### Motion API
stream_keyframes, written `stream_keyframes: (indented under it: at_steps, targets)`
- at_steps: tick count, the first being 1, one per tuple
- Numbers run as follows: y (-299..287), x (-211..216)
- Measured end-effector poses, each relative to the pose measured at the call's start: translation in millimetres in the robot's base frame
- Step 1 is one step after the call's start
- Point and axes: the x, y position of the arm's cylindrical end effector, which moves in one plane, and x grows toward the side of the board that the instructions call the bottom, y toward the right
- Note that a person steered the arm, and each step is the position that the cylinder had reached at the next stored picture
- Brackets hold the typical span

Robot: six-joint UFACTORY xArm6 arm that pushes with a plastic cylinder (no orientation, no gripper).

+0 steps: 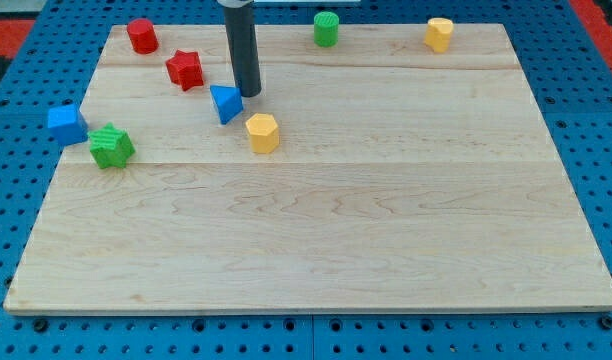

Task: Move yellow hexagon towards center right

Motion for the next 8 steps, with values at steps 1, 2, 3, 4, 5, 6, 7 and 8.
stream_keyframes:
  at_steps: [1,2,3,4,5,6,7,8]
  targets:
    - [-21.8,23.3]
    - [-35.0,47.6]
    - [-0.6,75.8]
    - [67.5,77.0]
    - [88.8,64.9]
    - [133.3,63.6]
    - [174.1,62.1]
    - [211.3,53.2]
